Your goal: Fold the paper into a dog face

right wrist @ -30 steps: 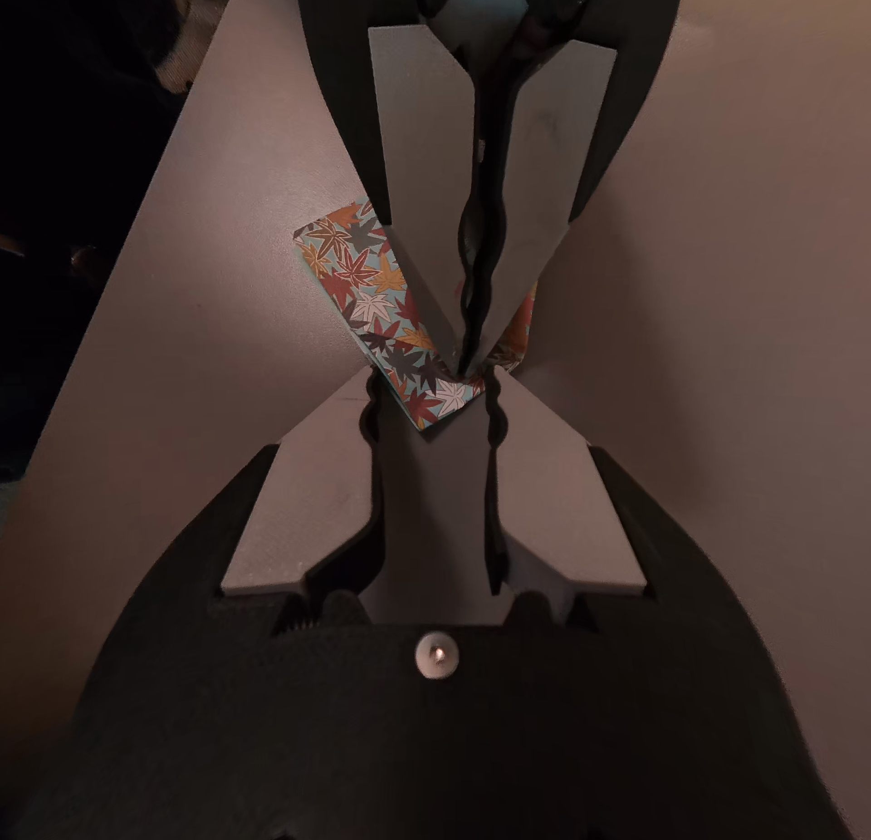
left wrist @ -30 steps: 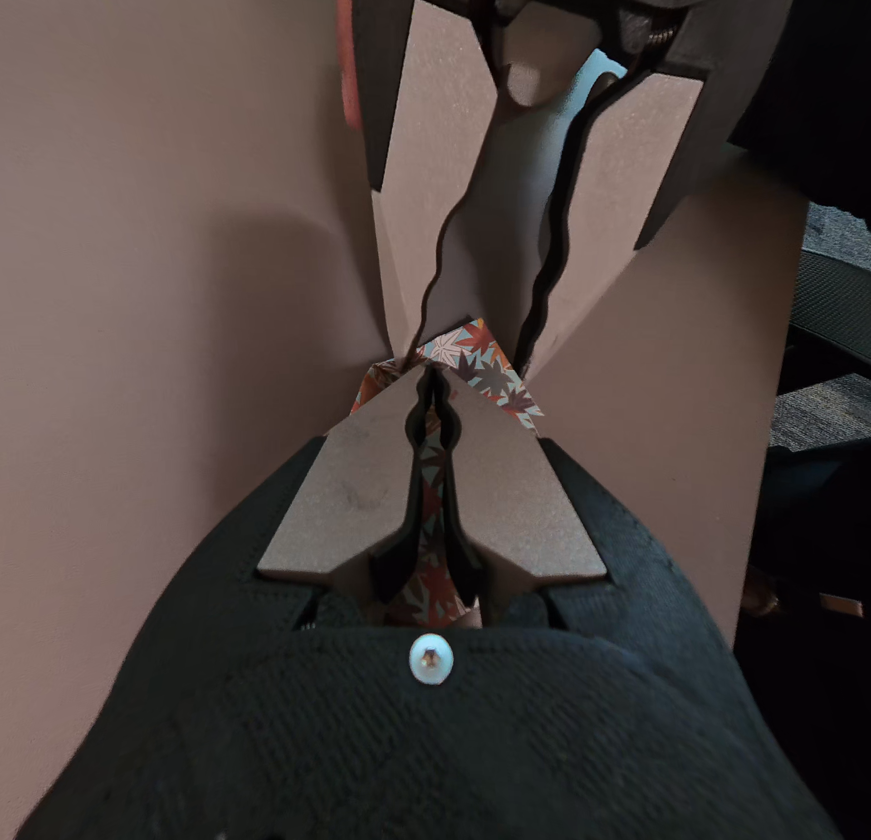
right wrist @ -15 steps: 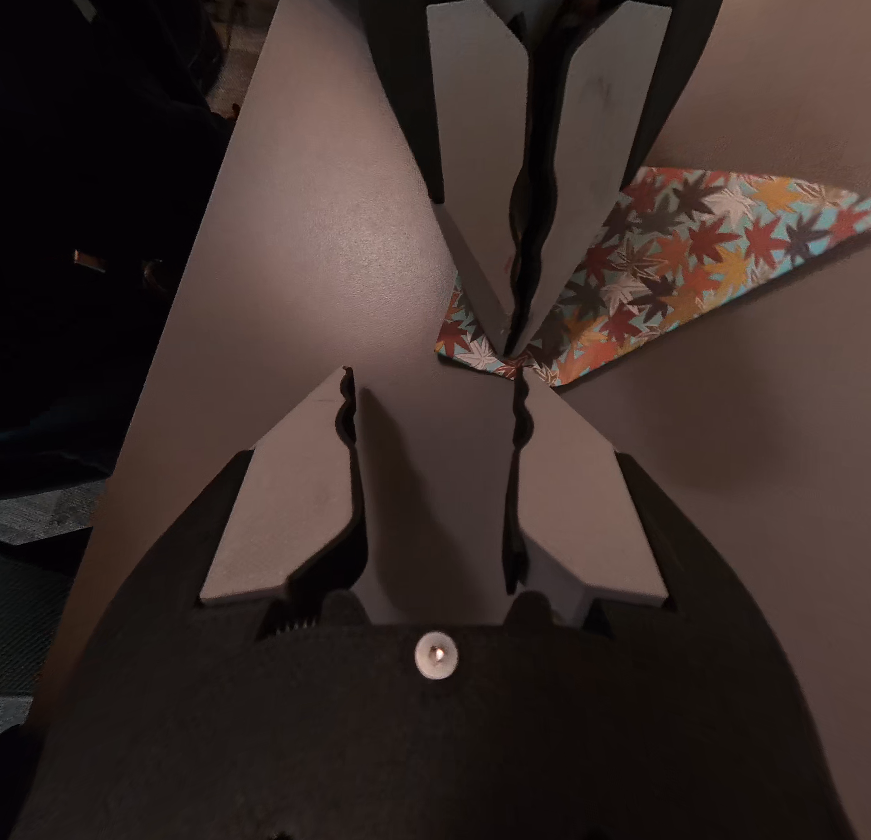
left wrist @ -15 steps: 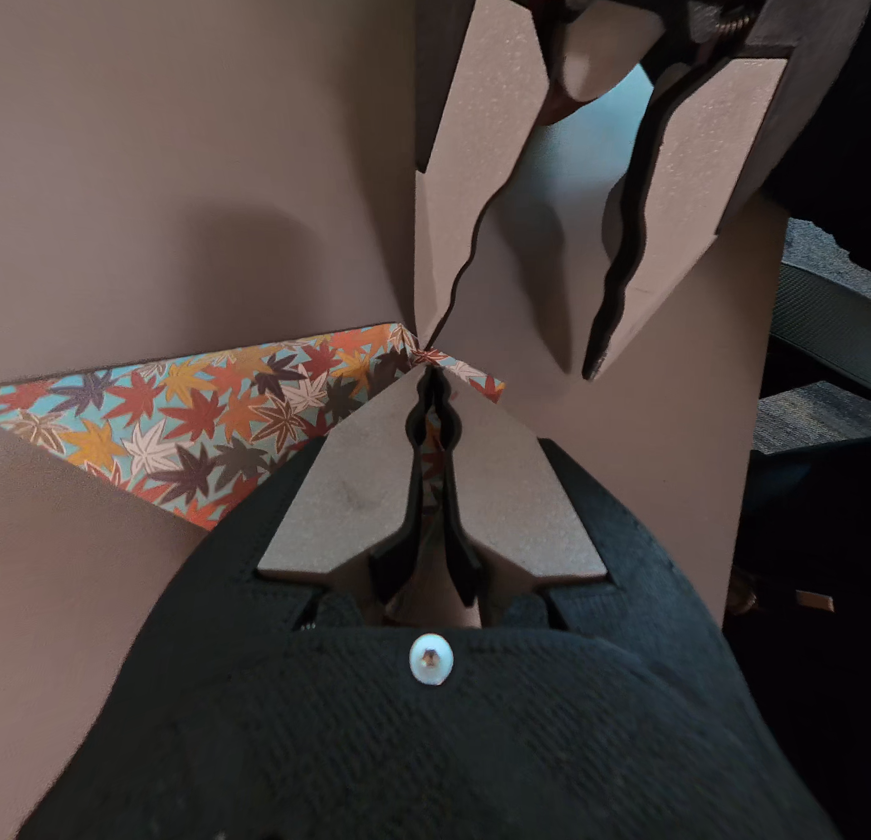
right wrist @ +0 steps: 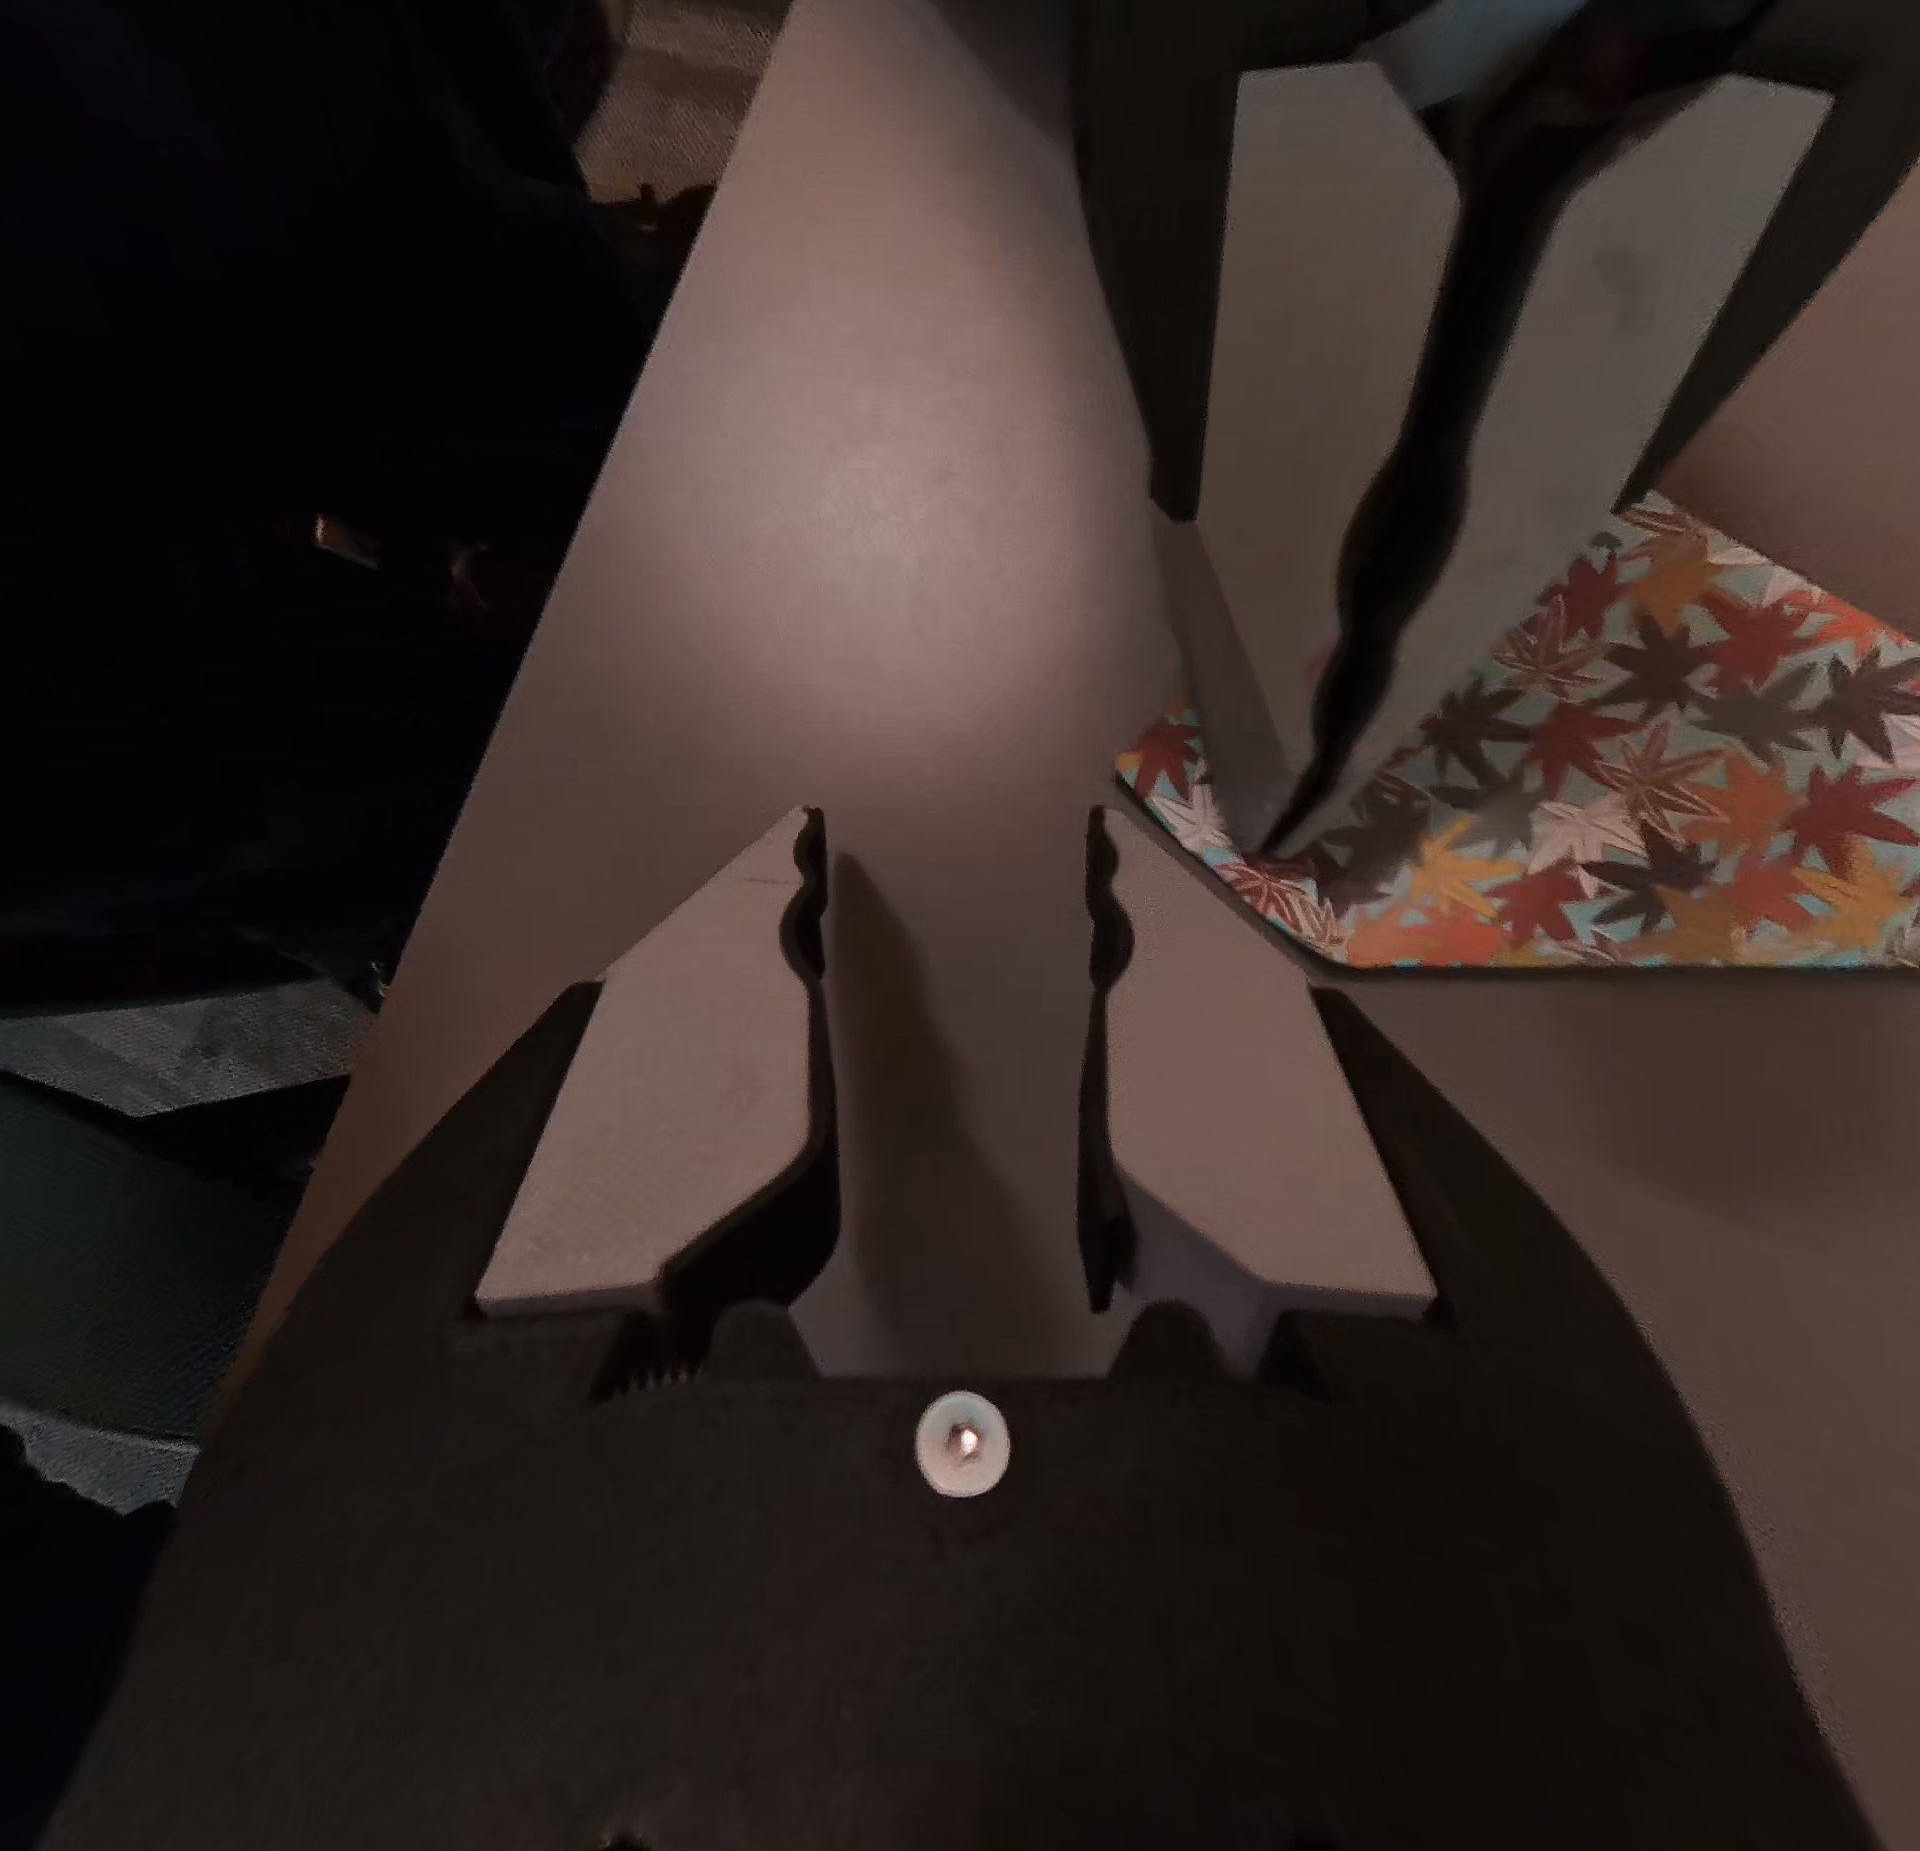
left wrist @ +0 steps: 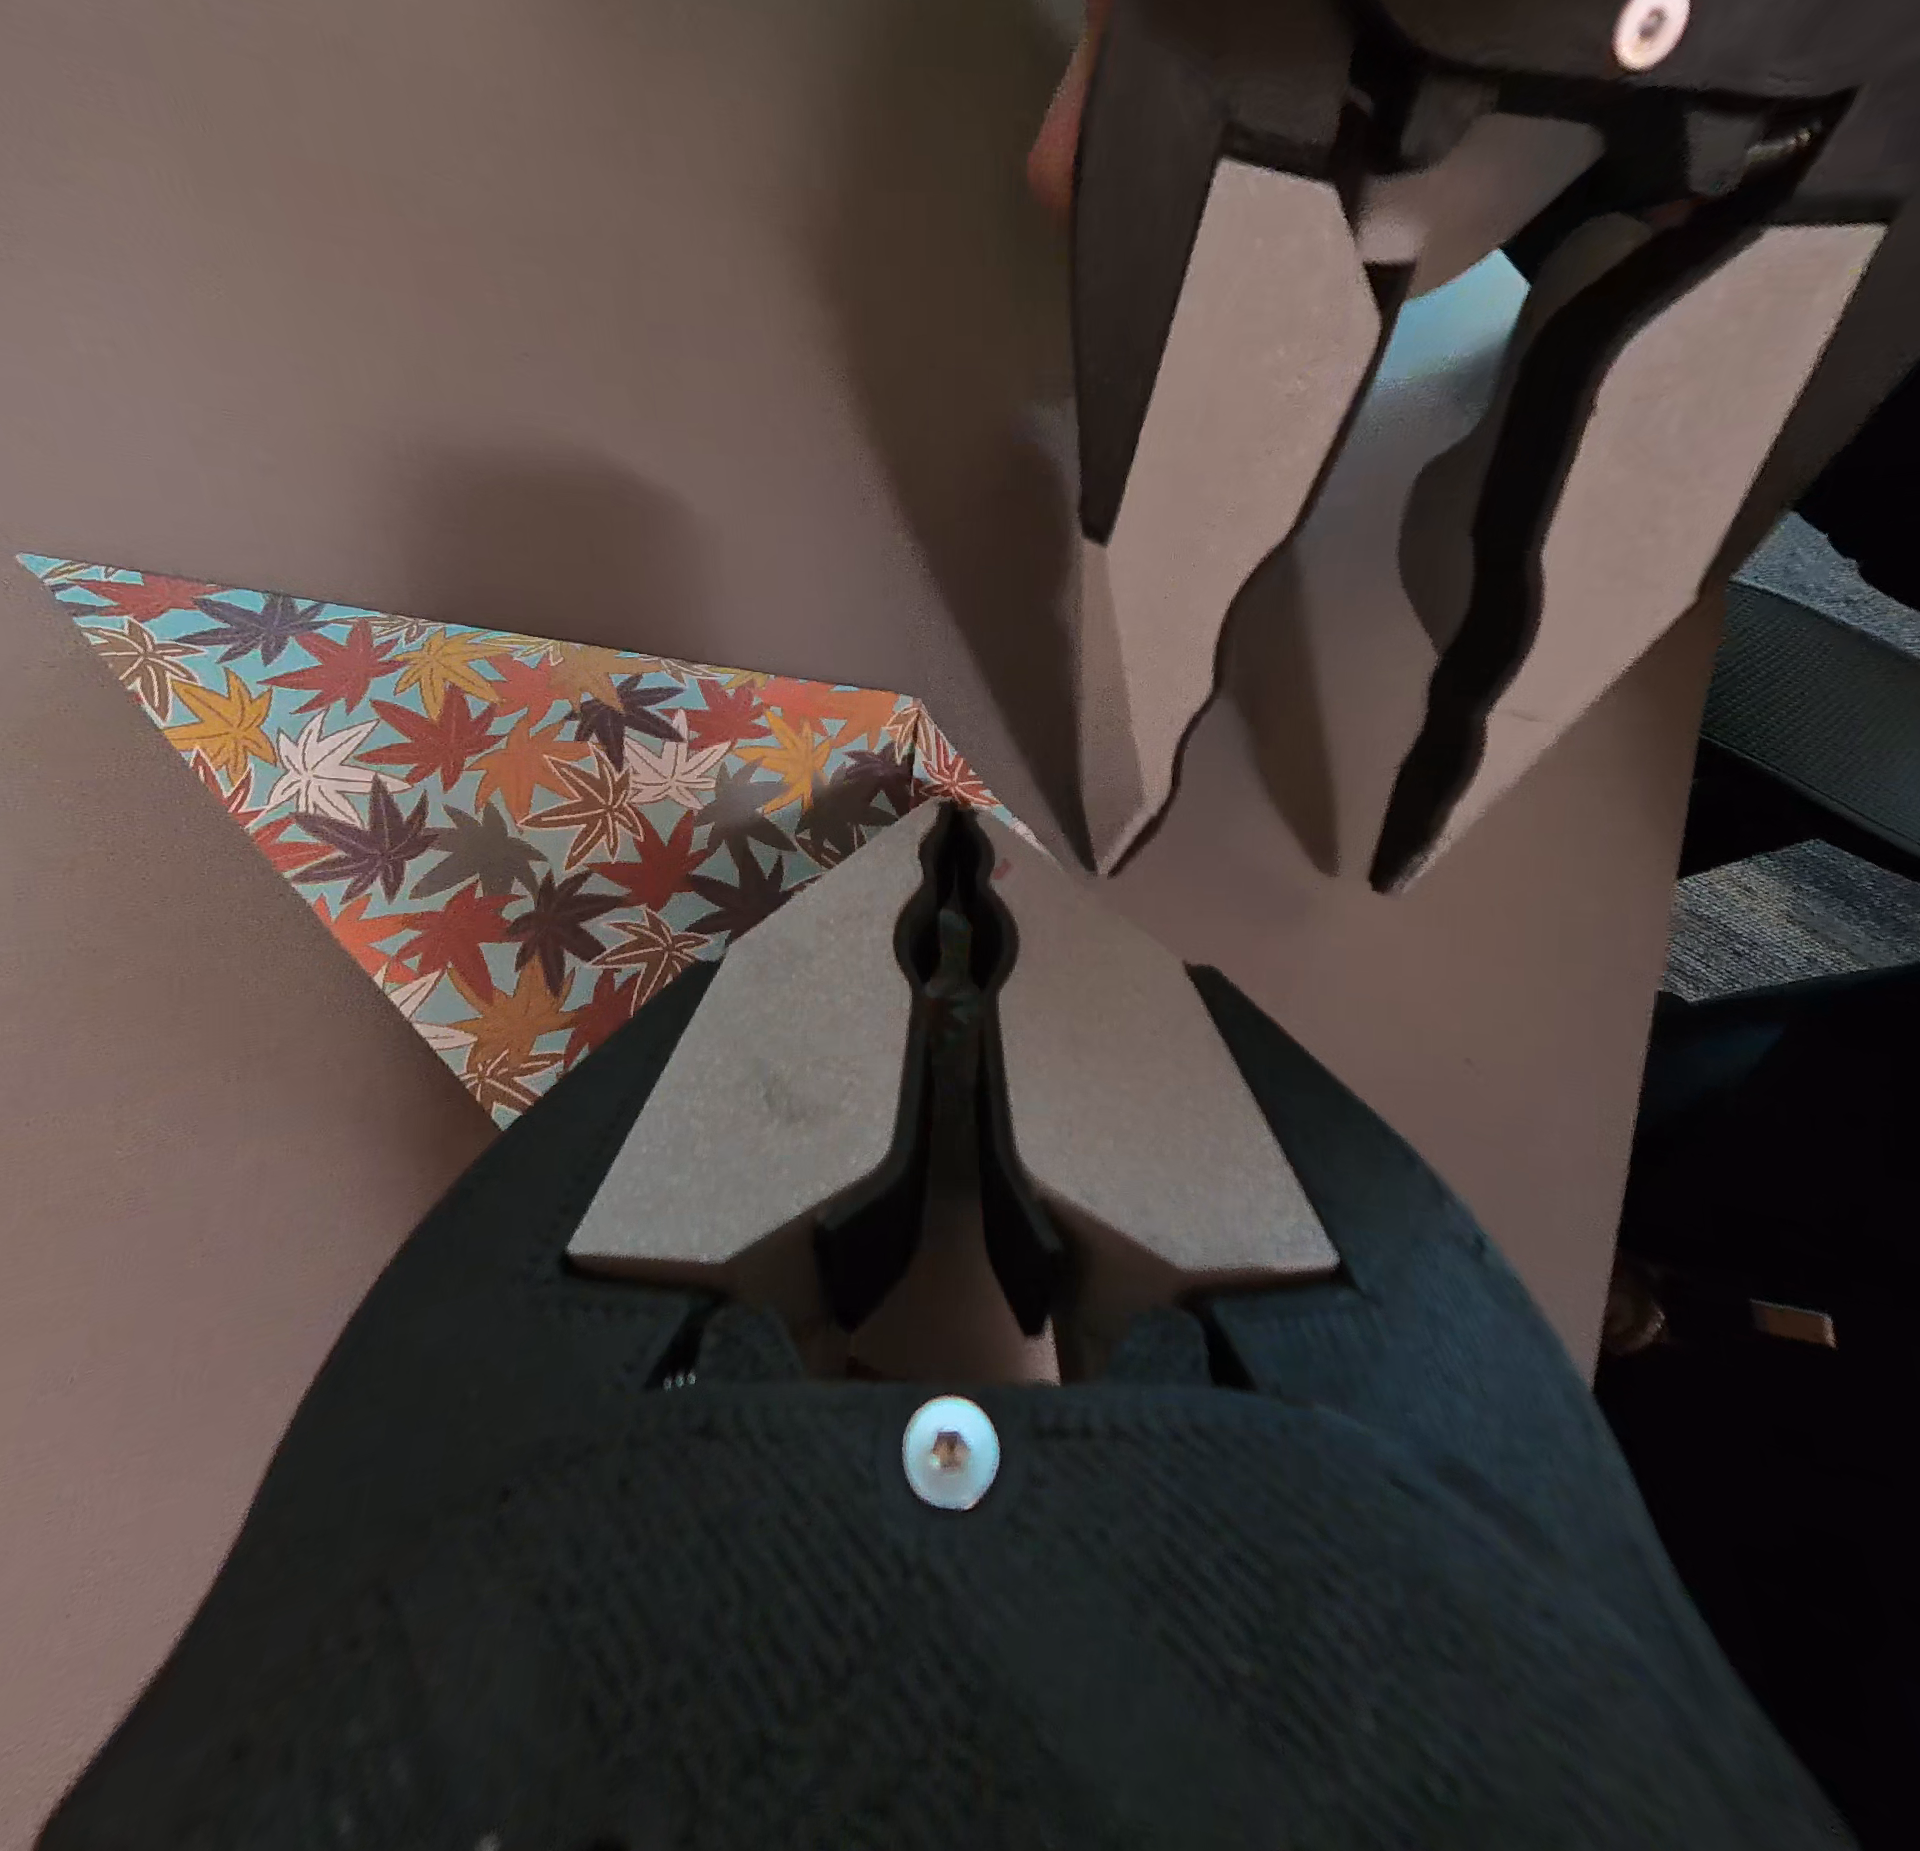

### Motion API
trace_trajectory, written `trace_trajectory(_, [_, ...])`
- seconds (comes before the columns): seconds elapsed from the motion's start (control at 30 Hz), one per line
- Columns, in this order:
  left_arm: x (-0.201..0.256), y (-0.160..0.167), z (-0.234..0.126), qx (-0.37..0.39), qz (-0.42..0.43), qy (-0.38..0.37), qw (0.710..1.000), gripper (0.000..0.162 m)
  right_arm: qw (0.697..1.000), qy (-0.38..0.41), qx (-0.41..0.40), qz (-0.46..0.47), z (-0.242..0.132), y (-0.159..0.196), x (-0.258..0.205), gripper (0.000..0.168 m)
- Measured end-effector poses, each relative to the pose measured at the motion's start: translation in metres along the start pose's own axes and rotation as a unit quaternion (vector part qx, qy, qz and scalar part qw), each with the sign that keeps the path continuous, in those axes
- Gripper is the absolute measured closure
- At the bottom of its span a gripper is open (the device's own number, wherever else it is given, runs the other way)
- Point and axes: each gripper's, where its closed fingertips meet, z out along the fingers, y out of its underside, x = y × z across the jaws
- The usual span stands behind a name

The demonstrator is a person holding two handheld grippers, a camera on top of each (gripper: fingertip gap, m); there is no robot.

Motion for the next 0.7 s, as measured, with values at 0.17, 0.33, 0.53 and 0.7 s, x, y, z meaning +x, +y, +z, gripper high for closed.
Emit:
trace_trajectory(0.17, [0.000,0.000,0.000,0.000,-0.001,0.001,1.000,0.162,1.000,0.014,-0.014,-0.008,0.001,0.000,0.001,0.119])
trace_trajectory(0.33, [0.000,0.000,0.000,0.000,-0.002,0.002,1.000,0.162,0.999,0.045,0.021,-0.010,-0.009,-0.008,0.012,0.117])
trace_trajectory(0.53, [0.000,0.000,0.000,0.000,-0.003,0.002,1.000,0.162,0.998,0.049,0.005,-0.025,0.000,-0.008,0.011,0.119])
trace_trajectory(0.7, [0.000,0.000,0.000,0.000,-0.004,0.003,1.000,0.162,0.999,0.040,0.005,-0.018,0.006,-0.007,0.009,0.117])
